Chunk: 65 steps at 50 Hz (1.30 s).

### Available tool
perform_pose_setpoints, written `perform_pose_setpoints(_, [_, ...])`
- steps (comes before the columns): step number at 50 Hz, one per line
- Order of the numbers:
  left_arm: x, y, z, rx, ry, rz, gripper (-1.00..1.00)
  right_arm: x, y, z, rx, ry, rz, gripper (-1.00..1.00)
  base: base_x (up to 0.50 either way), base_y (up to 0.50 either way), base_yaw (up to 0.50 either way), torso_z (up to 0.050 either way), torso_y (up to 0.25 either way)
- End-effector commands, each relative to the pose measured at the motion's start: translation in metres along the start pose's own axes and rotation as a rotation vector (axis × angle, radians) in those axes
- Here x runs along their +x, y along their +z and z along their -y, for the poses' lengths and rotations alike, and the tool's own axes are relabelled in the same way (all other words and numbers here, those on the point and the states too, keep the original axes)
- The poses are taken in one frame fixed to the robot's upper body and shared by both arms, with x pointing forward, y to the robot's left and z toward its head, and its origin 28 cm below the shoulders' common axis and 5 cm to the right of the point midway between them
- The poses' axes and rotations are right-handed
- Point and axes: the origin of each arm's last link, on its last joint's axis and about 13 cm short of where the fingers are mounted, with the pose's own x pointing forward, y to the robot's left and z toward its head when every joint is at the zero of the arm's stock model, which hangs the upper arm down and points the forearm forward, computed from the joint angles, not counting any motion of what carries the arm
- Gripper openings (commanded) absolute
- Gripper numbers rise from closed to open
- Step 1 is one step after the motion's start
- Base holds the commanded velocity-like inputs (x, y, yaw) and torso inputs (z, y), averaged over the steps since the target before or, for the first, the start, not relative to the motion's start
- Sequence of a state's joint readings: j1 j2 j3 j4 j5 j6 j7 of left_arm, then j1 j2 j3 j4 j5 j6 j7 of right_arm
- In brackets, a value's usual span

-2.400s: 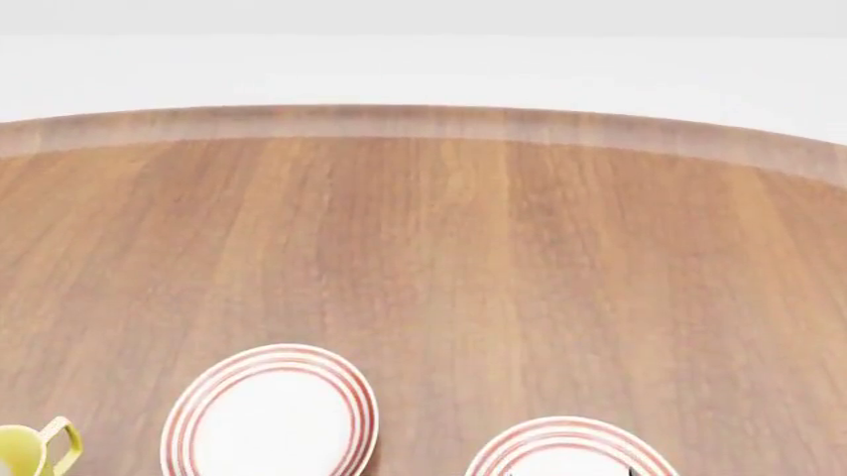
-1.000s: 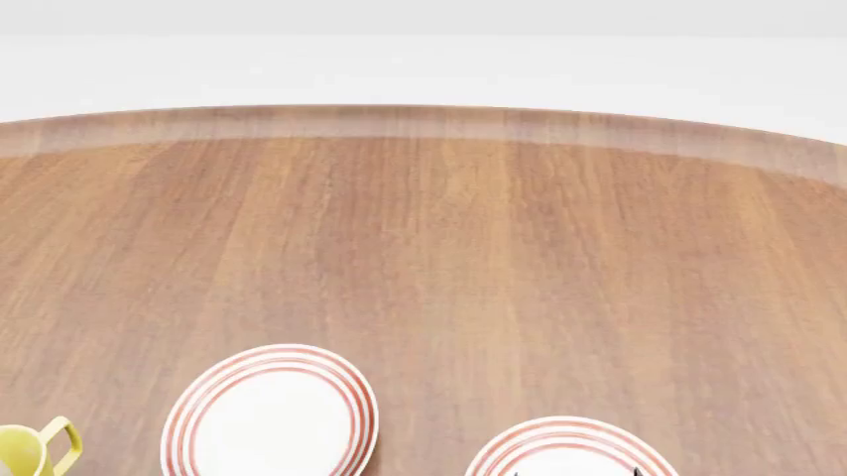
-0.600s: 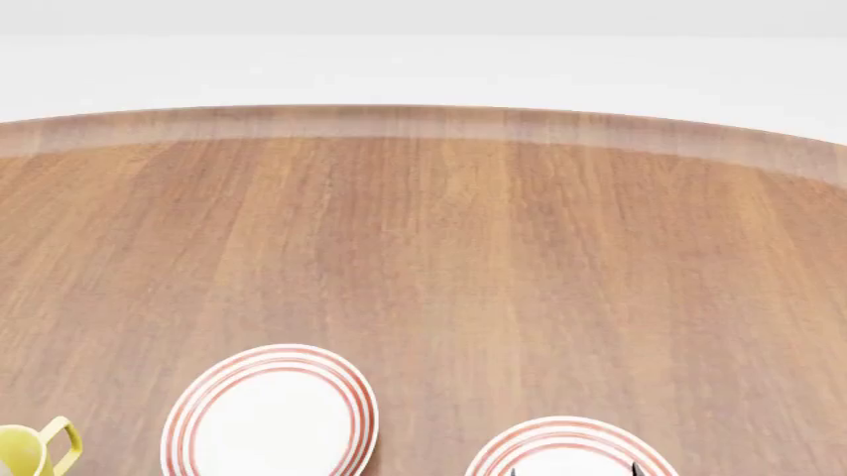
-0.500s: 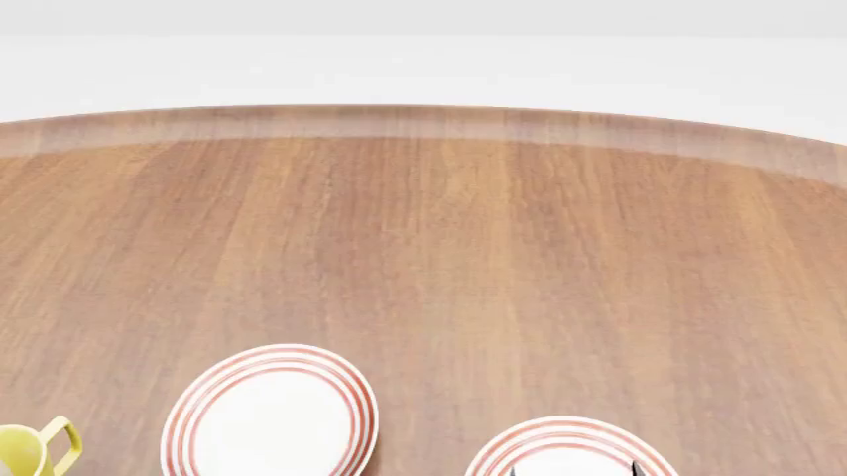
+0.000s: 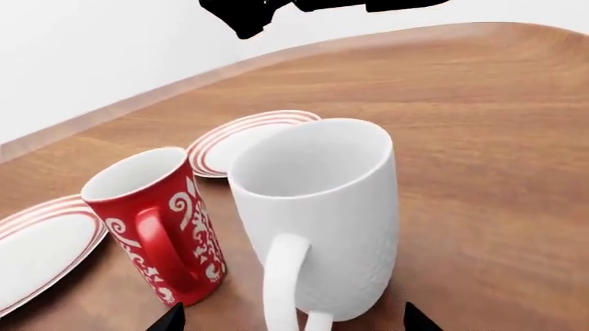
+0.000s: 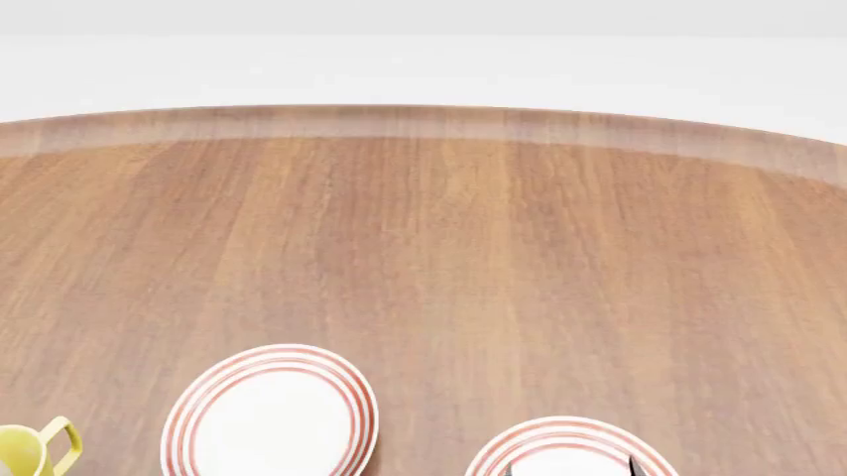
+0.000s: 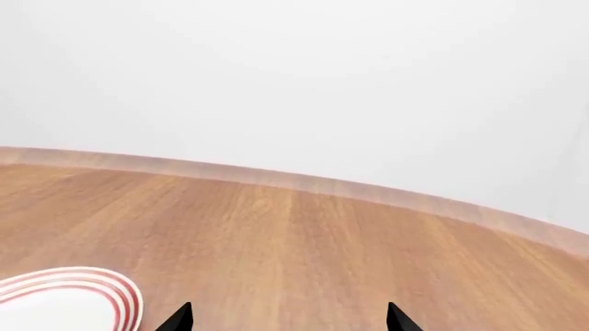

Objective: Put the white mug on the left plate.

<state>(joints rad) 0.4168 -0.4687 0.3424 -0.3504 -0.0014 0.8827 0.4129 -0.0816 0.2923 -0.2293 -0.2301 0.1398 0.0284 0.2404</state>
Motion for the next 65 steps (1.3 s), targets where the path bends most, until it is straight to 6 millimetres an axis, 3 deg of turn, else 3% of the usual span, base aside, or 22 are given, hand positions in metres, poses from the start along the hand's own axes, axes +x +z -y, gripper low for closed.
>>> perform_pose_setpoints(1, [0.001, -0.005, 0.0, -0.003, -0.006, -0.004, 1.0, 0.0, 0.002, 0.0, 0.0, 0.0, 0.005, 1.0, 0.0, 0.0, 0.0, 0.0, 0.0])
perform_pose_setpoints(65, [0.019, -0.01, -0.015, 0.033, -0.03, -0.034, 1.0, -0.002, 0.006, 0.004, -0.008, -0.025, 0.014, 1.0, 0.0, 0.0, 0.0, 0.0, 0.0])
